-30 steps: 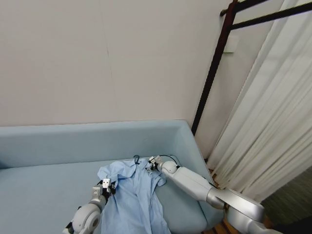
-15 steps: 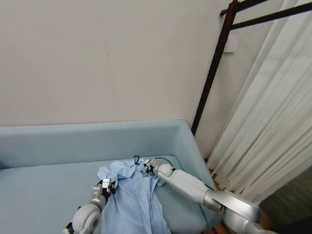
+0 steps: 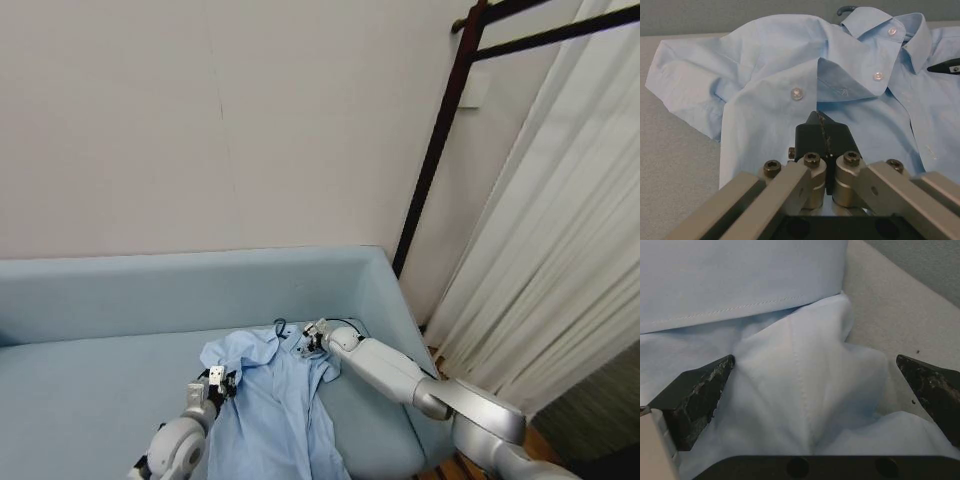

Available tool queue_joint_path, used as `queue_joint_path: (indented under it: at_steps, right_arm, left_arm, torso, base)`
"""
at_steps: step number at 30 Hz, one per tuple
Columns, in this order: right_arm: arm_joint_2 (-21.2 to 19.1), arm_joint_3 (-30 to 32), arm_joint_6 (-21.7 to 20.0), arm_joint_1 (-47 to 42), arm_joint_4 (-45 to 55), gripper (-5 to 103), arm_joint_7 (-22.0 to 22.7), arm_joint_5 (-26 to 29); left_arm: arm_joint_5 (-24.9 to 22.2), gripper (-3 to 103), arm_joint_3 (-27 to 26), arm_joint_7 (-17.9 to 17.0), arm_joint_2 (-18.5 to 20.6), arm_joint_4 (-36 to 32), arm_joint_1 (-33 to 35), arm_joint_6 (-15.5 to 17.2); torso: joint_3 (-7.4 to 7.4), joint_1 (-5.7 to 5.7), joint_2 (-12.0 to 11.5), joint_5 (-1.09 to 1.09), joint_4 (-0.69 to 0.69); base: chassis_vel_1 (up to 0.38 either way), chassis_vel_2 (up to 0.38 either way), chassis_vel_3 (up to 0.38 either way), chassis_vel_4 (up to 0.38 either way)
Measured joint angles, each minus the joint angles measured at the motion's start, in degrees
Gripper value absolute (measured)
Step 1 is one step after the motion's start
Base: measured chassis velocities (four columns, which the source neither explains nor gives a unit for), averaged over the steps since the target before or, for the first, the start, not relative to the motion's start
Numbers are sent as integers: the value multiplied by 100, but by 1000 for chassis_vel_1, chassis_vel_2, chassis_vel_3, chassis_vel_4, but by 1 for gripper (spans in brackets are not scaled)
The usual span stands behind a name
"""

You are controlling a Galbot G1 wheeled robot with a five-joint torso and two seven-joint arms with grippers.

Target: Pick up the clothes from the sofa and hang them on the clothes hanger.

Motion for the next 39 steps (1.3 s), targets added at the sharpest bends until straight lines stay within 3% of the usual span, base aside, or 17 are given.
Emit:
queue_joint_path:
  at_steps: [7, 13, 18, 25, 29, 39]
  right_arm:
    - [230, 54, 338, 60, -511, 100, 6, -350]
    - [645, 336, 896, 192, -1442, 100, -28, -901]
    - [723, 456, 1110, 212, -1642, 100, 47, -1095]
    - [610, 482, 1100, 240, -1479, 100, -91, -1085]
    - [196, 228, 716, 218, -592, 100, -261, -640]
    - [116, 182, 581, 87, -82, 100, -72, -344]
  left_arm:
    - [0, 0, -18, 16, -3, 0, 13, -48]
    - [3, 0, -22, 72, -26, -19, 49, -125]
    - [19, 0, -31, 89, -27, -19, 78, -161]
    - [26, 0, -30, 97, -47, -18, 78, -174]
    - [32, 0, -29, 115, -45, -11, 81, -185]
    - [37, 0, 19, 120, -76, 16, 47, -202]
  torso:
    - [0, 0, 0, 0, 1]
    - [0, 0, 0, 0, 0]
    - [1, 0, 0, 0, 0]
    - [0, 1, 0, 0, -1]
    - [0, 0, 0, -1, -2]
    - [0, 1, 0, 0, 0]
  base:
    - [0, 0, 0, 0]
    - [0, 0, 0, 0]
    - [0, 0, 0, 0]
    - [0, 0, 0, 0]
    - [0, 0, 0, 0]
    - [0, 0, 0, 0]
